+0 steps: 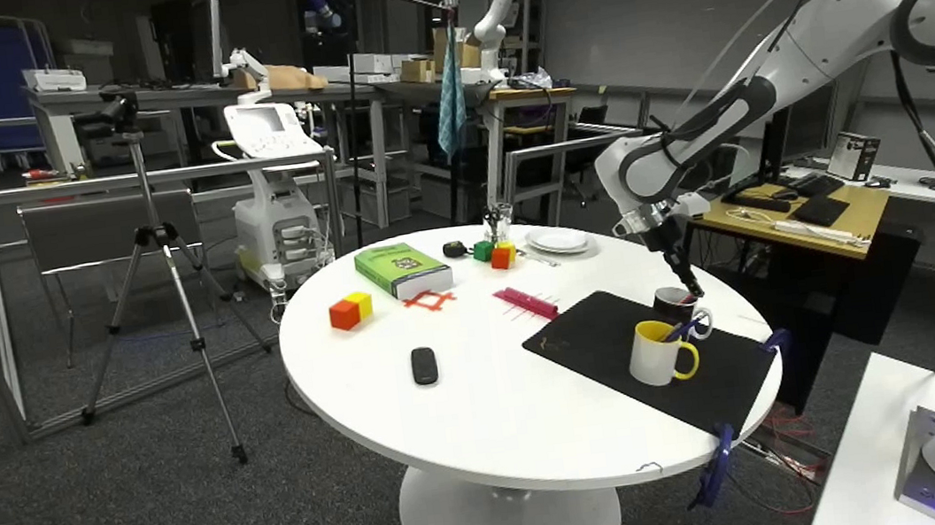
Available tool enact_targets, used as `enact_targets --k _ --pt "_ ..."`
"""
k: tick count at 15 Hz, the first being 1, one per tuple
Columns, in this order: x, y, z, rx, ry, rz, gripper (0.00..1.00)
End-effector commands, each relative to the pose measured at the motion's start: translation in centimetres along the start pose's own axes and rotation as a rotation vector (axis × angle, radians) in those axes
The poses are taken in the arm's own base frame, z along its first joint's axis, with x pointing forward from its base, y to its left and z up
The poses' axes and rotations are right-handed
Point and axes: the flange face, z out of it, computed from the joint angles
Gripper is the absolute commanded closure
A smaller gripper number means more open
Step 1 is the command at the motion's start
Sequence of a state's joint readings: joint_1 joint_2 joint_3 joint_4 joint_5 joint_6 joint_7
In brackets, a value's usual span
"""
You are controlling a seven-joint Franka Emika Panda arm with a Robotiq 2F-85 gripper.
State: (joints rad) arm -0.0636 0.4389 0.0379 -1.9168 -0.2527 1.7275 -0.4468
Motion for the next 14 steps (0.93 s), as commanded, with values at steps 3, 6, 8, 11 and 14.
enact_targets --k 3,6,8,11,14 --pt "-3.7 -2.0 -0.1 -0.022 0.054 0.012 0.00" --pt "-4.7 -2.3 0.2 -0.030 0.071 0.014 0.00" --pt "-5.1 -2.2 0.5 -0.042 0.099 0.016 0.00" --pt "-5.2 -1.4 1.3 -0.045 0.140 0.021 0.00" --pt "-5.4 -0.8 2.1 -0.059 0.176 0.034 0.00"
